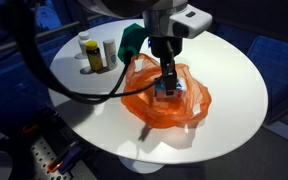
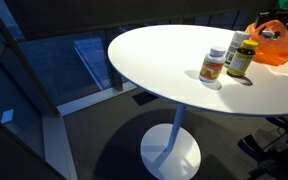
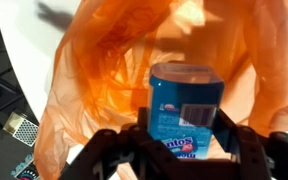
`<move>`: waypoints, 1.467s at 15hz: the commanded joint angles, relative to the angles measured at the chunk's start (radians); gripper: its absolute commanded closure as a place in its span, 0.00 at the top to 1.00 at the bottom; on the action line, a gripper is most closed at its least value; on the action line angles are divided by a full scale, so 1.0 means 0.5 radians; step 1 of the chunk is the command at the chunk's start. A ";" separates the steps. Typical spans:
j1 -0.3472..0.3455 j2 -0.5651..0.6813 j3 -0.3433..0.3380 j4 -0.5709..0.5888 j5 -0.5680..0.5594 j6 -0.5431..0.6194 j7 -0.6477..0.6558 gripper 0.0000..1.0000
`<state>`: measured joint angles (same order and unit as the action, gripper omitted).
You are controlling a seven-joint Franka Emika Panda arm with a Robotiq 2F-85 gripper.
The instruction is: Remove the blue bottle from the plastic bag and place it on the table
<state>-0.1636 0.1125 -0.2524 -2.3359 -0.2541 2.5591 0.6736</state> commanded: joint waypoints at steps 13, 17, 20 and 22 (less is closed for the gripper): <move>-0.002 -0.567 0.216 -0.028 0.101 -0.362 -0.261 0.40; 0.023 -0.682 0.282 -0.077 0.216 -0.395 -0.415 0.40; -0.005 -0.632 0.319 -0.050 0.222 -0.379 -0.400 0.40; -0.004 -0.641 0.327 -0.051 0.233 -0.390 -0.414 0.65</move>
<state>-0.1522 -0.2081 -0.1014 -2.3634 -0.1423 2.3664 0.4709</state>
